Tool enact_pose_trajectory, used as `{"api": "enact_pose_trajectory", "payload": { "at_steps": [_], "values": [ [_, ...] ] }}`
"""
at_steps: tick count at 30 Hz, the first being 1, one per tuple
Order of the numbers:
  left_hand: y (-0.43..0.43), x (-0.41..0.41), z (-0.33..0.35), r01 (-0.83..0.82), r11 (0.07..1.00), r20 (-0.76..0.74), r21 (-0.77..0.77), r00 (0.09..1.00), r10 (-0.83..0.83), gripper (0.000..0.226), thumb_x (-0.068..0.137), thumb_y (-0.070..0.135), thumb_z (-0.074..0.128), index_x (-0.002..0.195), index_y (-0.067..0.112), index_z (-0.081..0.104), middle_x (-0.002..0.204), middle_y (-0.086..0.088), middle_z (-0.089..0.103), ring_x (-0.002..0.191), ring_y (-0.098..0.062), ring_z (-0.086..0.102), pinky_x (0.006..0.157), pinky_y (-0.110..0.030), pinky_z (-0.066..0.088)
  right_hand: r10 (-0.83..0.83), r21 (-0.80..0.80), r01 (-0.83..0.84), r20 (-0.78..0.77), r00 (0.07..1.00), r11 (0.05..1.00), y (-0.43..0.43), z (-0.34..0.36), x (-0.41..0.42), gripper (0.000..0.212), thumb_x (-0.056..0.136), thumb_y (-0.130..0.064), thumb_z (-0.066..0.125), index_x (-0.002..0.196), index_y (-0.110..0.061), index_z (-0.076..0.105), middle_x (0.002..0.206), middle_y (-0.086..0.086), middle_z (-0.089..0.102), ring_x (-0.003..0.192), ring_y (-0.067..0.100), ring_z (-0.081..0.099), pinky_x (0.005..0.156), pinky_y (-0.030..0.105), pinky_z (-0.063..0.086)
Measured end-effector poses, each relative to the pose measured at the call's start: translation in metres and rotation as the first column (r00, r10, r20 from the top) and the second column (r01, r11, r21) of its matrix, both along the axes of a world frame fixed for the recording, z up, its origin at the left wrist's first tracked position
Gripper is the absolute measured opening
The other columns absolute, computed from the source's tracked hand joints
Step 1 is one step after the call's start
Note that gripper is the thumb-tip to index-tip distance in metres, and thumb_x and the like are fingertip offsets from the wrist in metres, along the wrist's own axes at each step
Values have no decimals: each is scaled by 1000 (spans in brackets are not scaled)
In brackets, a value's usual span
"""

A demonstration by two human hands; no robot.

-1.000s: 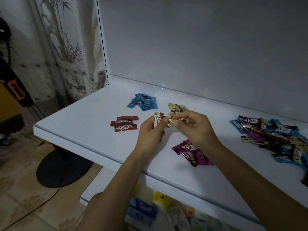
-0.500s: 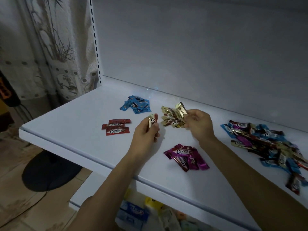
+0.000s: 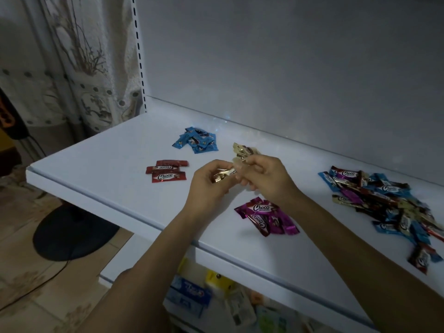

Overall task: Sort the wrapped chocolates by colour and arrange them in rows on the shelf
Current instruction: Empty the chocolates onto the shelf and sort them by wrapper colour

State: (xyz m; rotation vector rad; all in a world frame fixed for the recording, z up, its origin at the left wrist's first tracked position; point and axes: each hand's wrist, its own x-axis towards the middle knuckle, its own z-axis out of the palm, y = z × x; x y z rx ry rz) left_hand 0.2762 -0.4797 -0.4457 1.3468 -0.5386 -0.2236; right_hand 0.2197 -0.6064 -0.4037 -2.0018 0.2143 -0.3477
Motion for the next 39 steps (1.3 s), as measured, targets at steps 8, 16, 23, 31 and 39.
{"api": "enact_pose_trajectory", "payload": {
  "at_steps": [8,16,23,31,39],
  "values": [
    [-1,-3,-7,-32,972,112,231,994,7,46,87,37,69,128,31,50,109,15,62,101,-2,59,88,-26,47,-431,311,434,-81,899,846,-48,-7,15,13,98,-7,49,98,0,60,72,8,65,36,3,47,37,13,36],
    [-12,-2,-10,-8,798,423,603,851,-312,69,68,68,59,130,37,56,129,27,48,119,8,34,102,-23,32,-492,152,516,-169,854,843,-73,-19,45,29,90,-20,65,110,-1,58,64,6,66,34,9,46,34,17,31],
    [-12,-4,-8,-47,808,417,588,873,-252,68,74,68,55,129,29,56,135,11,55,120,-4,44,92,-22,33,-503,30,506,-74,861,862,-64,-27,32,31,96,-37,52,114,-12,56,65,5,65,31,1,45,40,20,36],
    [-52,-30,27,-127,894,569,431,807,-159,33,95,30,57,126,17,60,124,2,63,115,-15,53,87,-20,37,-515,-263,528,120,849,808,-82,-29,-64,17,94,-25,54,86,-13,63,73,-2,65,72,15,61,67,30,47],
    [-154,-105,5,11,783,567,622,683,-460,56,92,32,62,141,16,41,146,-5,41,132,-24,35,102,-26,30,-766,-551,697,152,624,459,-129,-52,-168,24,90,-24,61,113,-18,63,120,5,59,115,24,50,96,40,40]
  ]
}}
